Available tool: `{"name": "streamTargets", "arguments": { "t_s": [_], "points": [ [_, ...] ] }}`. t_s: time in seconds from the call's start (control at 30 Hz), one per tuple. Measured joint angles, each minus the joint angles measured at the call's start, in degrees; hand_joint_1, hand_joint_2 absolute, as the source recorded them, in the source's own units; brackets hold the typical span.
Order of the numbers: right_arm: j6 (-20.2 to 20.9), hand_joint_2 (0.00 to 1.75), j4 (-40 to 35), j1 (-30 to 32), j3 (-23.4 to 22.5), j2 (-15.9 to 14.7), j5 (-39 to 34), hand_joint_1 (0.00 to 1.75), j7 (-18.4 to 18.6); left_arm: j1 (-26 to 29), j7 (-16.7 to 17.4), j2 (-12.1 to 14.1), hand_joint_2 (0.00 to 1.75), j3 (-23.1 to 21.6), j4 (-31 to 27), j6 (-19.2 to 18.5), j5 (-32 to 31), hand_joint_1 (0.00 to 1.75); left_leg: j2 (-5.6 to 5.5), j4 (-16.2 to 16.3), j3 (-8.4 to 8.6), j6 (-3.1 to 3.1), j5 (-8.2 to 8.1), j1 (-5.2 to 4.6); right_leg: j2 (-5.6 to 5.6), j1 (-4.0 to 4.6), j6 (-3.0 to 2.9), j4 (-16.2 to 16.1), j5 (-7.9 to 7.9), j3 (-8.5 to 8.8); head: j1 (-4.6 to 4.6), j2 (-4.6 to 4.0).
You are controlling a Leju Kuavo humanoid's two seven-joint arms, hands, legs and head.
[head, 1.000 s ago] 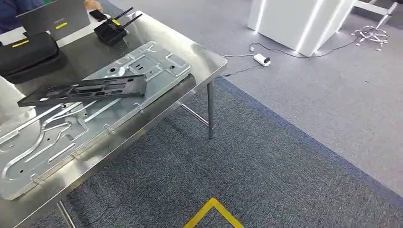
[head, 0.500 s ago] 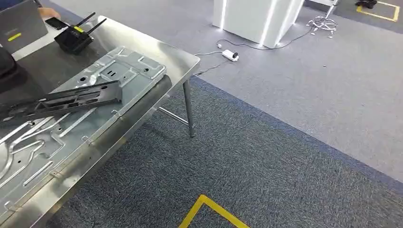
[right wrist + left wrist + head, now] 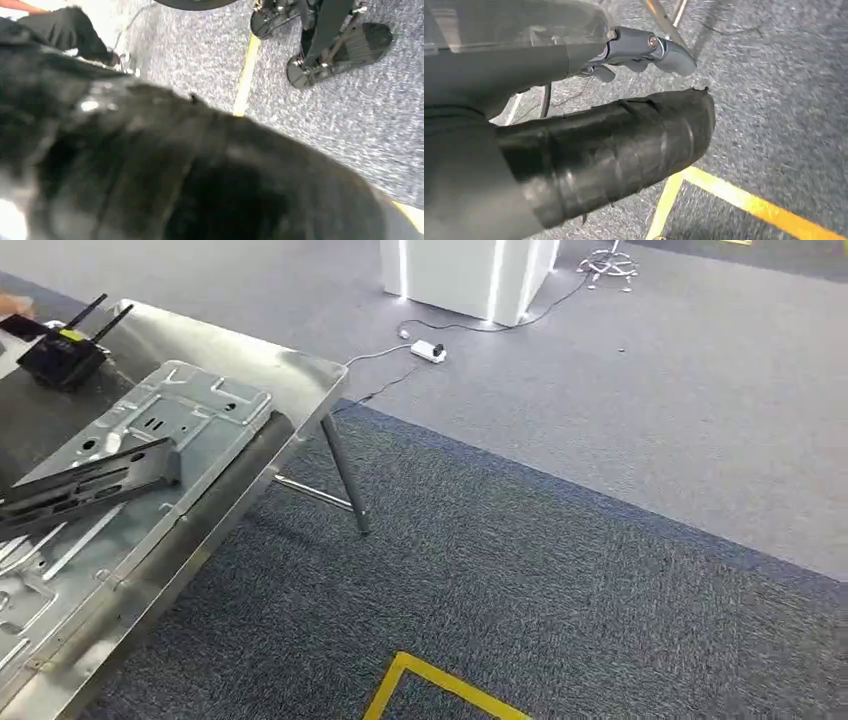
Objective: Take the parts from the cabinet and place them on the table.
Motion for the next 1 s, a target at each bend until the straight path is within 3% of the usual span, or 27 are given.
{"name": "streamTargets", "arguments": {
  "t_s": [0.03,0.07,0.1,0.13,0.23,0.27,0.3,0.33,0.37,0.43,0.47,0.5,0.57,0.6,0.63,0.67,0.77,0.8,0.83,0.87,0.93,0.97,1.0],
  "points": [
    [0.0,0.0,0.0,0.0,0.0,0.0,0.0,0.0,0.0,0.0,0.0,0.0,0.0,0.0,0.0,0.0,0.0,0.0,-0.14,-4.2,1.7,0.2,2.92,0.0,0.9,0.01,0.01,0.0,0.0,0.11,0.0,0.0],
    [0.0,0.0,0.0,0.0,0.0,0.0,0.0,0.0,0.0,0.0,0.0,0.0,0.0,0.0,0.0,0.0,0.0,0.0,-1.03,-10.2,4.24,0.45,6.25,0.01,1.8,0.01,0.04,0.2,-0.02,0.23,-0.02,0.0],
    [0.0,0.0,0.0,0.0,0.0,0.0,0.0,0.0,0.0,0.1,0.0,0.0,0.0,0.0,0.0,0.0,0.0,0.0,-3.24,-15.0,6.14,0.75,8.31,0.03,2.44,-0.09,0.09,0.2,-0.04,0.14,0.0,0.0],
    [0.0,0.0,0.1,-0.2,0.1,0.1,0.0,0.0,0.0,0.2,0.0,0.2,0.0,0.0,0.0,0.0,0.0,0.0,-5.38,-16.7,6.51,0.96,7.6,0.12,2.87,0.27,0.44,0.6,-0.11,-0.17,0.04,0.0],
    [0.0,0.0,0.1,0.1,0.1,0.1,0.2,0.0,0.3,-0.2,0.1,0.2,0.0,0.0,0.0,0.0,0.0,0.0,-3.79,-16.6,6.41,1.34,7.86,-0.36,4.66,-0.37,1.68,0.2,0.48,-0.65,0.02,0.0],
    [0.0,0.0,0.1,0.3,0.1,0.1,0.3,0.0,0.5,-0.2,0.2,0.1,0.0,0.0,0.0,0.0,0.0,0.0,-3.07,-17.3,6.79,1.91,8.32,-0.04,5.35,-0.14,2.21,0.1,0.67,-0.82,0.04,0.0],
    [0.0,0.0,0.1,0.3,0.1,0.1,0.4,0.0,0.7,-0.2,0.4,0.1,0.0,0.0,0.0,0.0,-0.1,0.0,-1.94,-17.8,7.0,2.4,8.7,0.16,3.53,-0.3,2.11,1.1,-0.02,-1.0,0.04,0.0],
    [0.0,0.0,0.1,0.3,0.1,0.1,0.4,0.0,0.8,-0.1,0.4,0.1,0.0,0.0,0.0,0.0,-0.1,0.0,-1.48,-18.0,6.99,2.87,8.9,0.1,0.46,0.03,2.19,3.3,-1.88,-2.09,0.28,0.0],
    [0.1,0.0,0.1,0.2,0.1,0.1,0.4,0.0,0.8,0.0,0.4,0.1,0.0,0.0,0.0,0.0,-0.1,0.0,-0.75,-18.0,6.89,2.98,8.92,-0.04,-1.13,0.05,2.43,7.1,-4.24,-3.95,0.28,0.0],
    [0.3,0.0,0.1,0.1,0.1,0.1,0.4,0.0,0.9,0.3,0.4,0.1,0.0,0.0,0.0,0.0,-0.2,0.0,0.97,-17.9,6.76,3.08,8.79,-0.26,-2.2,-0.17,2.78,16.2,-8.13,-8.23,0.26,0.0],
    [0.6,0.0,0.1,0.1,0.1,0.1,0.5,0.0,0.9,0.3,0.3,0.1,0.0,0.0,0.0,0.0,-0.2,0.0,1.81,-17.9,6.74,3.08,8.72,-0.29,-2.29,-0.3,2.91,18.0,-8.15,-9.03,0.26,0.0],
    [0.8,0.0,0.1,0.2,0.1,0.1,0.5,0.0,0.9,0.3,0.2,0.1,0.0,0.0,0.0,-0.1,-0.1,0.0,2.48,-17.8,6.78,3.04,8.61,-0.31,-2.46,-0.39,2.97,16.9,-7.02,-8.37,0.26,0.0],
    [0.9,0.0,0.1,0.2,0.2,0.0,0.7,0.0,0.9,0.1,-0.1,0.1,0.0,0.0,0.0,-0.1,-0.1,0.0,3.66,-17.7,7.09,2.81,8.28,-0.3,-3.41,-0.36,2.78,8.3,-2.56,-3.51,0.28,0.0],
    [0.9,0.0,0.1,0.2,0.2,0.0,0.8,0.0,0.9,0.1,-0.2,0.0,0.0,0.0,0.0,-0.1,-0.1,0.0,4.25,-17.7,7.41,2.54,8.09,-0.32,-5.19,-0.21,2.41,2.6,-0.55,-0.25,0.28,0.0],
    [1.0,0.0,0.1,0.0,0.2,0.0,1.0,0.0,0.9,0.2,-0.3,0.0,0.0,0.0,0.0,-0.1,-0.1,0.0,4.7,-17.7,7.54,2.17,7.85,-0.61,-8.05,0.48,1.86,0.0,-1.23,0.97,0.26,0.0],
    [1.0,0.0,0.1,-0.1,0.2,-0.1,1.2,0.0,1.0,0.2,-0.3,0.0,0.0,0.0,0.0,-0.1,-0.1,0.0,5.07,-17.6,7.55,1.83,7.67,-0.73,-6.98,0.61,1.51,-0.2,-0.81,0.98,0.22,0.0],
    [1.0,0.0,0.1,-0.1,0.2,-0.2,1.6,0.0,1.1,-0.3,-0.4,-0.1,0.0,0.1,0.0,-0.1,-0.1,0.0,6.59,-17.9,8.25,1.13,7.57,-0.77,-5.36,0.81,0.9,-0.3,-0.7,0.57,0.22,0.0],
    [1.0,0.0,0.1,-0.1,0.2,-0.2,1.7,0.0,1.2,-0.4,-0.5,0.0,0.0,0.1,0.0,-0.1,-0.1,0.0,5.35,-17.5,7.96,0.63,6.95,-0.4,-4.68,0.06,0.4,-0.8,-0.25,0.97,0.2,0.0],
    [1.1,0.0,0.1,-0.2,0.2,-0.2,1.8,0.0,1.2,-0.4,-0.6,0.0,0.0,0.1,0.0,-0.1,-0.1,0.0,2.38,-15.6,7.44,0.47,5.53,-0.3,-4.14,0.07,0.15,-1.0,-0.15,0.95,0.22,0.0],
    [1.2,0.0,0.1,-0.3,0.2,-0.2,2.0,0.0,1.2,-0.4,-0.7,0.0,0.0,0.2,0.0,-0.1,0.0,0.0,0.87,-11.8,5.73,0.37,3.03,-0.18,-3.62,0.08,-0.04,-1.0,-0.11,0.85,0.15,0.0],
    [1.9,0.0,0.1,-0.5,0.3,-0.2,2.5,0.0,1.3,-0.2,-0.8,0.0,0.0,0.3,0.0,0.0,0.1,0.0,0.1,-2.3,1.33,0.11,-1.23,-0.09,-2.28,0.22,-0.27,-0.9,-0.09,0.73,0.15,0.0],
    [2.0,0.0,0.1,-0.5,0.3,-0.2,2.6,0.0,1.4,-0.2,-0.8,-0.1,0.0,0.3,0.0,0.0,0.1,0.0,0.06,0.7,-0.2,0.05,-1.77,-0.1,-1.5,0.25,-0.27,-0.8,-0.09,0.69,0.15,0.0],
    [2.1,0.0,0.2,-0.4,0.3,-0.2,2.6,0.0,1.4,-0.2,-0.8,-0.1,0.0,0.3,0.0,0.1,0.1,0.0,0.05,0.8,-0.45,0.05,-0.64,-0.09,-0.64,0.24,-0.27,-0.7,-0.09,0.7,0.15,0.0]
  ]
}}
